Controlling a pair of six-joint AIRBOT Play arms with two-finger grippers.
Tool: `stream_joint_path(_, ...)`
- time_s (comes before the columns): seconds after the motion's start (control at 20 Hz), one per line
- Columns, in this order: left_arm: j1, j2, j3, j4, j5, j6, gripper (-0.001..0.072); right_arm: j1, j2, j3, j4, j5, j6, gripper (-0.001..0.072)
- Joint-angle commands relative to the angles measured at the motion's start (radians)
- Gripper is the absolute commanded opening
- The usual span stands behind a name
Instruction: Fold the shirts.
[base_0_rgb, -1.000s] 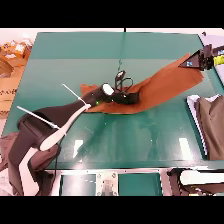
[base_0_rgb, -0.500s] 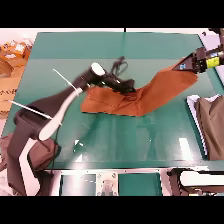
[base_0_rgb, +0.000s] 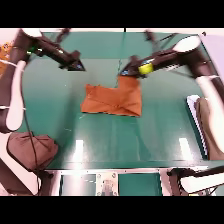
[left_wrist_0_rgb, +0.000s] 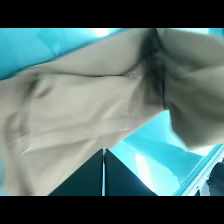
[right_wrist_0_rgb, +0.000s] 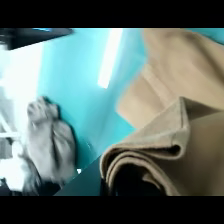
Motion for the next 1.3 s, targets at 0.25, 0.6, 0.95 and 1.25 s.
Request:
stream_joint_path(0.25,0.230,0.035,0.009,0.015,-0.072,0.022,0.0022,0.372,-0.422,0.088,0.452,-0.557,-0.238,0.0594)
stream_joint_path(0.6,0.232,0.035,0.008,0.016,-0.070,0.044,0.0022,-0.014,-0.334,0.082,0.392,-0.056,-0.174,0.0014)
stream_joint_path(0.95,0.231,0.035,0.008,0.023,-0.023,0.044,0.0022,-0.332,0.015,-0.352,-0.045,0.006,-0.160,0.0374)
stream_joint_path(1.25,0.228,0.035,0.008,0.136,0.077,0.045,0.0021,-0.232,-0.045,-0.564,0.034,-0.259,-0.228,0.0588)
